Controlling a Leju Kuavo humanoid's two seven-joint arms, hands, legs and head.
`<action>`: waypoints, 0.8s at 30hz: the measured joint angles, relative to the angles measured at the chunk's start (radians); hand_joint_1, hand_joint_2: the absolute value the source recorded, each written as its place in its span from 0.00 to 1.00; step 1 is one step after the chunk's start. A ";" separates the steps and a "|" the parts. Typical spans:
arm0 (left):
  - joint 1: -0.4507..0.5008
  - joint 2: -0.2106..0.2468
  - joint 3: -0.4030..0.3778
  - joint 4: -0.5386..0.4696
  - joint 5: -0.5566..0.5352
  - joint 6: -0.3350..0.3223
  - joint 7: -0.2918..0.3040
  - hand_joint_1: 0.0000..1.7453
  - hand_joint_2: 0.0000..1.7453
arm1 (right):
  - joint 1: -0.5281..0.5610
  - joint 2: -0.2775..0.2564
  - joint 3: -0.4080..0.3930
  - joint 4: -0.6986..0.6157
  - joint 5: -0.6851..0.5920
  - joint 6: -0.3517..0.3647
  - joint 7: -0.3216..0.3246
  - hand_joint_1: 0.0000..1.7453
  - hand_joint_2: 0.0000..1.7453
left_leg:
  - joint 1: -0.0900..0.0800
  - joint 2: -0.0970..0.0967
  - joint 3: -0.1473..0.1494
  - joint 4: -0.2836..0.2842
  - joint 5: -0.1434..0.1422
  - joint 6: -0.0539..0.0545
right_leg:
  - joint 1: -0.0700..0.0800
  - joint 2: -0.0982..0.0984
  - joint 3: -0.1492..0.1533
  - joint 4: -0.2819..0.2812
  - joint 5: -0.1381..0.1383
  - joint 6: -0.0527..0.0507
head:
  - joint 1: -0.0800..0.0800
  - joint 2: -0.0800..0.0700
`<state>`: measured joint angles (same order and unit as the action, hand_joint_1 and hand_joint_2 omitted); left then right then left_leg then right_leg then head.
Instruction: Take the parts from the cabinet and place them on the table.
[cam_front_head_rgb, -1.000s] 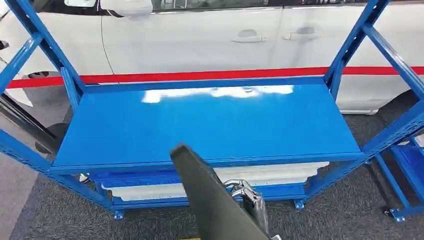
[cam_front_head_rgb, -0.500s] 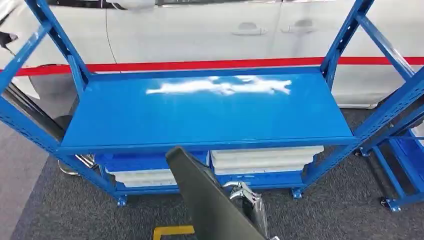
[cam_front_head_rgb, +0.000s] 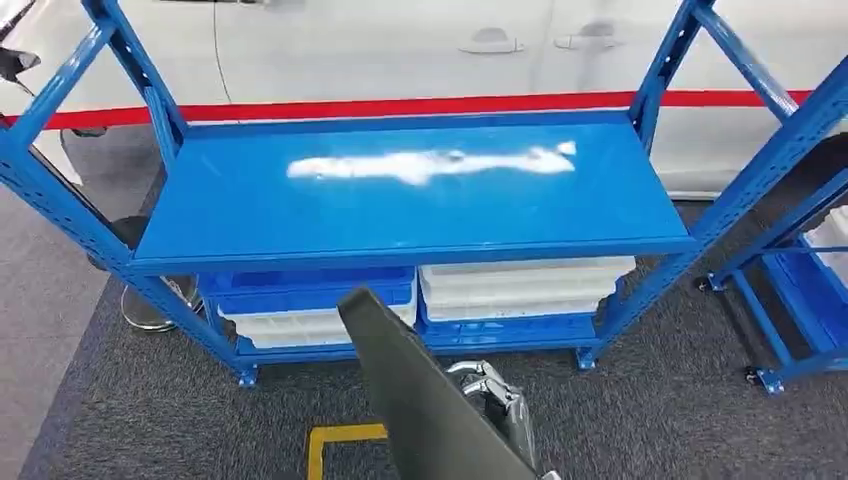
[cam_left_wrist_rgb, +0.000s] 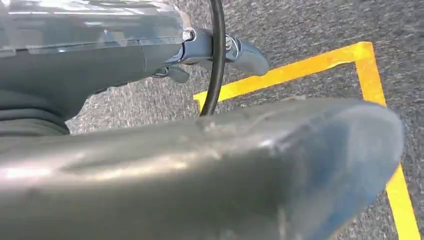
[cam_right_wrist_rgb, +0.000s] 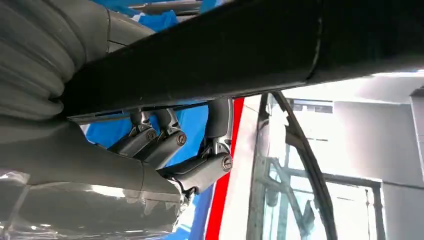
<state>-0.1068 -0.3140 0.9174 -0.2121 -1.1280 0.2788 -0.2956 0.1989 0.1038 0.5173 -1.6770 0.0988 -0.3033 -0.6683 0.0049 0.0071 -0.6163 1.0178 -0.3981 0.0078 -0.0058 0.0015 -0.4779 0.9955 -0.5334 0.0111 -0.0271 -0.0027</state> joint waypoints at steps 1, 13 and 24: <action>-0.001 0.000 0.000 0.000 0.000 -0.003 0.001 0.00 0.00 | 0.000 0.000 0.000 0.000 0.000 0.000 0.001 1.00 1.00 | 0.001 0.000 0.000 -0.004 0.009 -0.006 | 0.002 0.000 -0.006 0.003 0.006 -0.008 | 0.000 0.000; -0.011 0.000 -0.018 0.000 -0.021 -0.018 0.014 0.00 0.00 | -0.004 0.001 0.005 0.001 0.000 0.003 0.007 1.00 1.00 | -0.003 -0.004 0.162 -0.010 -0.143 -0.003 | 0.007 -0.010 -0.157 0.026 0.120 -0.029 | 0.000 0.000; -0.018 -0.004 -0.025 0.001 -0.035 -0.033 0.018 0.00 0.00 | -0.043 0.020 -0.003 -0.002 0.032 0.072 0.082 1.00 1.00 | 0.001 0.006 0.046 -0.031 -0.031 0.032 | -0.010 -0.005 -0.221 0.315 -0.043 0.025 | 0.000 0.000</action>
<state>-0.1252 -0.3182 0.8923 -0.2113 -1.1635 0.2457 -0.2781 0.1556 0.1236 0.5142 -1.6789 0.1308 -0.2312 -0.5863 0.0055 0.0127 -0.5707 0.9869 -0.4291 0.0401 -0.0157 -0.0039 -0.6993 1.3104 -0.5768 0.0356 -0.0267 -0.0027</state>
